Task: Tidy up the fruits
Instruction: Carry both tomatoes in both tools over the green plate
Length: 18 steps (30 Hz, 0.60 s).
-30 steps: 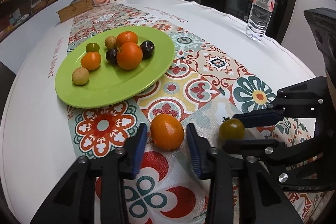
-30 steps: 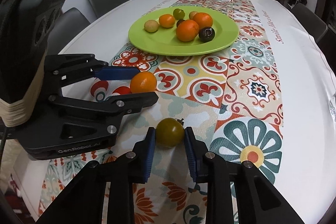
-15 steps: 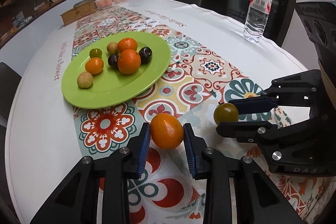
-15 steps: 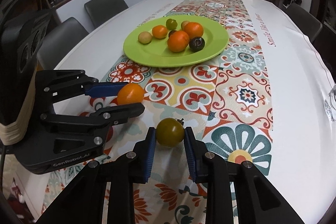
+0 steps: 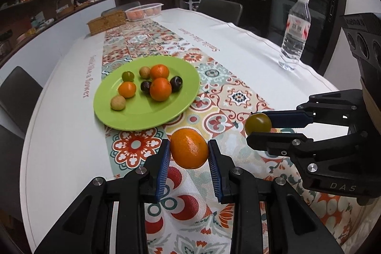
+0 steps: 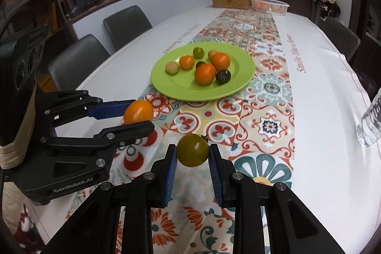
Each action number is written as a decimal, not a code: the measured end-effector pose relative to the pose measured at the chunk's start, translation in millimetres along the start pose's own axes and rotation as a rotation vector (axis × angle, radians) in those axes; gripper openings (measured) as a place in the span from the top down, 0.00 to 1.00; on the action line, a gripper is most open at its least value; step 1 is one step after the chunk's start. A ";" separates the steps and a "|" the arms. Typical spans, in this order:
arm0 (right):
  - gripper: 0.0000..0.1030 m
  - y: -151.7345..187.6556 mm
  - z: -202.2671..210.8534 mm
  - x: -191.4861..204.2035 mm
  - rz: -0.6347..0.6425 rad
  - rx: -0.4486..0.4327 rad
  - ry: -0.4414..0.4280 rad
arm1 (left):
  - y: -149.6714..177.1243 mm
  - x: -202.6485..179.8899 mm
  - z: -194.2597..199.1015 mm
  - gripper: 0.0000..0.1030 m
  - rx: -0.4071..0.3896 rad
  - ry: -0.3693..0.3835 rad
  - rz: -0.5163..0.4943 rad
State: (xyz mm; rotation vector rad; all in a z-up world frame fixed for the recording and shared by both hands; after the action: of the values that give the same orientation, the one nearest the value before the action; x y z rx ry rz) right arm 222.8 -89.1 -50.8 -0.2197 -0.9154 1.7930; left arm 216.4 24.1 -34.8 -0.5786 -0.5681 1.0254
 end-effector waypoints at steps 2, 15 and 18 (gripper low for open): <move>0.73 -2.5 5.0 1.6 0.008 -0.014 -0.002 | -2.5 1.3 5.8 0.70 -0.007 -0.013 0.014; 0.73 -28.6 21.4 4.6 0.067 -0.085 -0.025 | -22.6 12.8 28.1 0.70 -0.041 -0.078 0.084; 0.73 -37.8 19.3 2.9 0.081 -0.093 -0.028 | -28.3 17.6 27.1 0.70 -0.048 -0.090 0.101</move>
State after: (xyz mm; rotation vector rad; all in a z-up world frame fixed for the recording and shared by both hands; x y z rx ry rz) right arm 238.5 -90.4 -11.3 -0.2951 -1.0235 1.8338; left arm 222.6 33.4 6.7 -0.6111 -0.6494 1.1395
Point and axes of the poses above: each gripper's, at about its wrist camera, not at the fingertips, and z roughly against the way its jaws point, x to its left, y to its underside, the point moved 2 cm from there along -z, roughly the way its jaws point, and after that the axes turned 10 degrees about -y, right-handed, at the moved point
